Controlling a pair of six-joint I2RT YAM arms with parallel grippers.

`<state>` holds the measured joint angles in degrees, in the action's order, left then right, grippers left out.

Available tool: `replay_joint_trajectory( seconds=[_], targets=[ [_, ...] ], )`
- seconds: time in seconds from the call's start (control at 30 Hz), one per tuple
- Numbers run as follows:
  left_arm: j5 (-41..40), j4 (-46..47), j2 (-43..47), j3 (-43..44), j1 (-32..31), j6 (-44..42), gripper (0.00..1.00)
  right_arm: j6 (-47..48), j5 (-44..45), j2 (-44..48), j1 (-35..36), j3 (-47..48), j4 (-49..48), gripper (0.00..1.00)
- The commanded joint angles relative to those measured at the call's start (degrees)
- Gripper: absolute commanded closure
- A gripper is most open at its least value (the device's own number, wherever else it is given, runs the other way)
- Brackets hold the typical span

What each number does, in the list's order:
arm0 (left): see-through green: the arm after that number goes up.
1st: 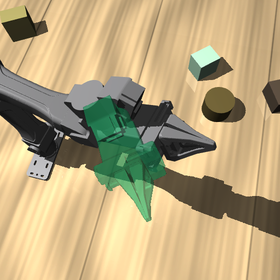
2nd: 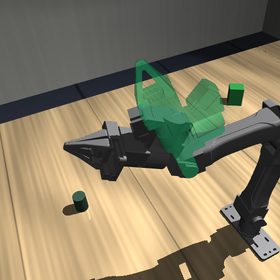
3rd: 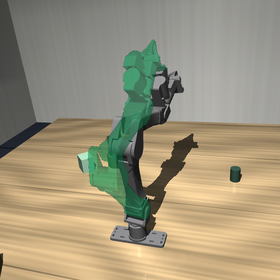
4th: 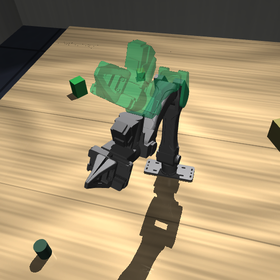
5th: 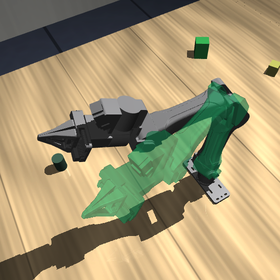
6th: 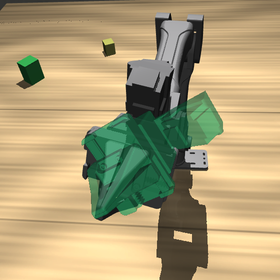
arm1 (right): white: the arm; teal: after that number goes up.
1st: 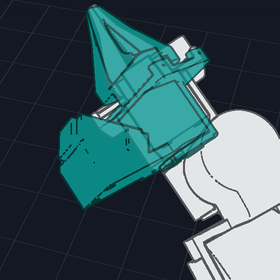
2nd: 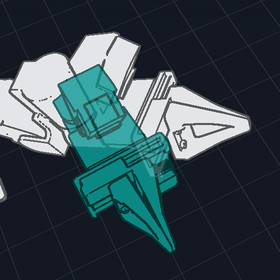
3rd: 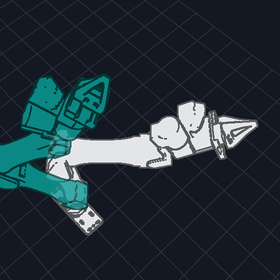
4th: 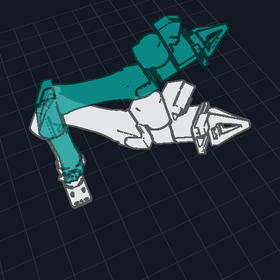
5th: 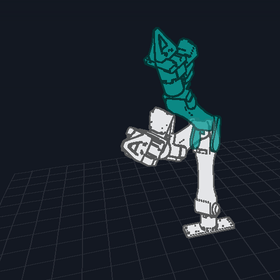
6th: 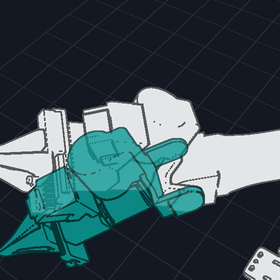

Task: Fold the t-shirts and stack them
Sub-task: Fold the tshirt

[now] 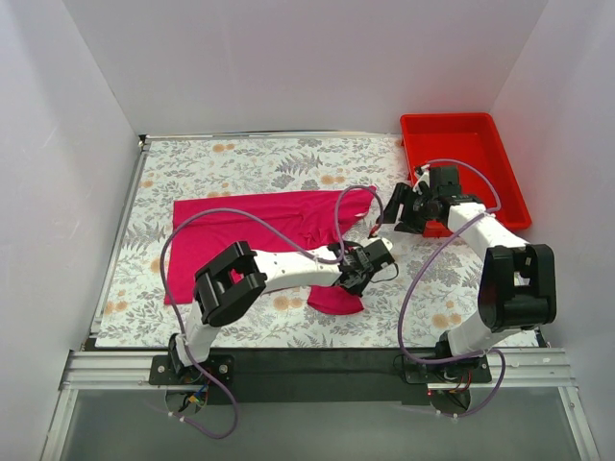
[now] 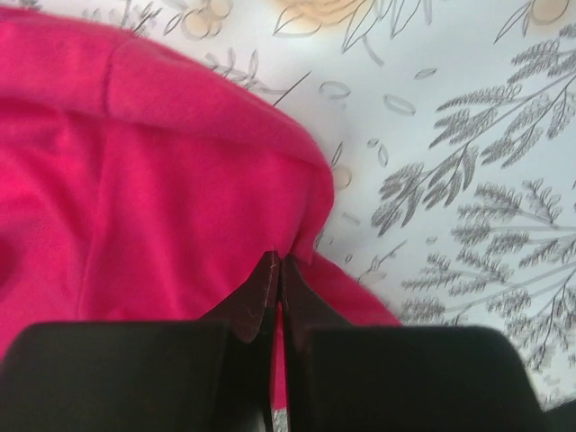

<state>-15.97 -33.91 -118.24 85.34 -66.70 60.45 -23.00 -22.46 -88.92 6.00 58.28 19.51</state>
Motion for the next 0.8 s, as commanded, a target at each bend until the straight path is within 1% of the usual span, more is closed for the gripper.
replay_joint_trajectory(
  seconds=[0.0, 0.13, 0.23, 0.43, 0.5, 0.57, 0.77],
  targets=[
    [-2.8, -3.8, 9.2, 0.1, 1.1, -0.2, 1.0, -1.8, -4.0, -1.5, -0.1, 0.1, -5.8, 0.39],
    [-0.9, -5.9, 14.2, 0.4, 2.4, -0.2, 1.0, -4.7, -5.6, -3.8, 0.3, -0.3, -10.2, 0.39],
    [2.5, -6.3, 17.7, -0.4, 3.2, 0.2, 1.0, -7.8, -5.8, -5.1, 1.1, -0.4, -13.5, 0.39],
    [7.3, -6.8, 24.0, -2.0, 3.8, 0.6, 1.0, -13.1, -4.4, -7.5, 3.2, -0.9, -19.0, 0.38],
    [8.1, -6.4, 25.2, -2.5, 3.9, 0.8, 1.0, -15.0, -4.0, -8.5, 3.8, -1.6, -22.2, 0.38],
    [10.0, -6.5, 27.2, -3.4, 4.1, 1.3, 1.0, -16.2, -3.6, -9.5, 4.3, -1.9, -23.1, 0.38],
    [10.6, -6.7, 30.3, -6.9, 4.5, 2.0, 1.0, -16.1, 0.6, -9.6, 5.5, -3.9, -23.1, 0.38]
  ],
)
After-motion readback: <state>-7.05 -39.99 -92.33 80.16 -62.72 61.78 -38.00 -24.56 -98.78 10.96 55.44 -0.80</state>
